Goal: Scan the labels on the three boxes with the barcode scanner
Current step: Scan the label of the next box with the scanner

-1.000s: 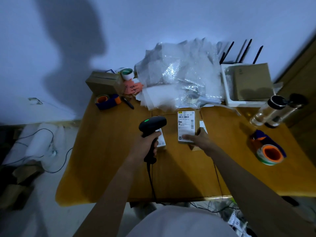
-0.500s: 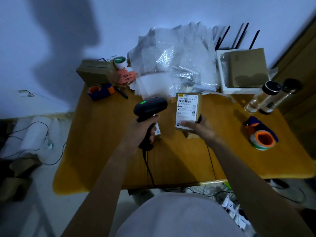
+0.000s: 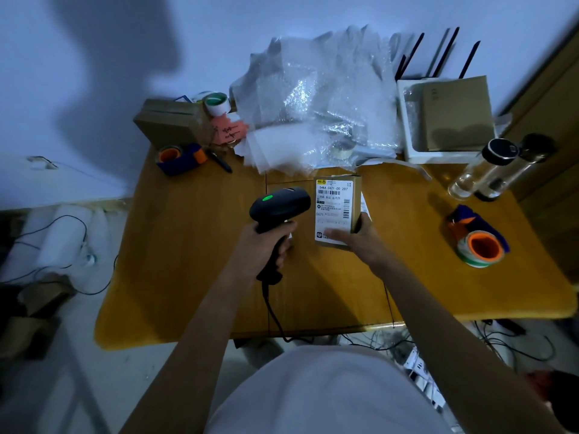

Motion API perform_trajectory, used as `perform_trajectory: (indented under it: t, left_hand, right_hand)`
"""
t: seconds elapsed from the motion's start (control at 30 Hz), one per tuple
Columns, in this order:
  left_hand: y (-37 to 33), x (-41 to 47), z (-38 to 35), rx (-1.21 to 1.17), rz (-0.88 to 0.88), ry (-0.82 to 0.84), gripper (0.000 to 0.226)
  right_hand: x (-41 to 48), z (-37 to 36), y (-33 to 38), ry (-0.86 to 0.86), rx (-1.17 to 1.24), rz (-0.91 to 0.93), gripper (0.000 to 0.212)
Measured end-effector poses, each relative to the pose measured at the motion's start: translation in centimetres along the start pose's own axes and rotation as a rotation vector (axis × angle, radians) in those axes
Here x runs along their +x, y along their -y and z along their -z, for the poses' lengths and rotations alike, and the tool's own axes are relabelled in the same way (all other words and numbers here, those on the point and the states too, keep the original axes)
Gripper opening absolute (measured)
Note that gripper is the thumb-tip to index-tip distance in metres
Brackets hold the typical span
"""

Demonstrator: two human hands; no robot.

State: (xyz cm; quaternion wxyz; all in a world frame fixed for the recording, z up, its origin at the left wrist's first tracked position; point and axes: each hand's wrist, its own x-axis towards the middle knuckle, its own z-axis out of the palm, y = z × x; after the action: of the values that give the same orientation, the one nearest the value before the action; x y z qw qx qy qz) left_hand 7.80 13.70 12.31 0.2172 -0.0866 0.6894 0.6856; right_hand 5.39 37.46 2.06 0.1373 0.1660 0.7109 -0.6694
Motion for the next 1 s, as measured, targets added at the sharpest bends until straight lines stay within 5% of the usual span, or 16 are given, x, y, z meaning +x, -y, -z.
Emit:
perform_trajectory:
  t: [1.0]
  left_hand:
    - [2.1, 0.2, 0.2, -0.05, 0.138, 0.037, 0.025]
  right_hand:
    - [-0.2, 0.1, -3.4, -0.016, -0.038, -0.08, 0.069]
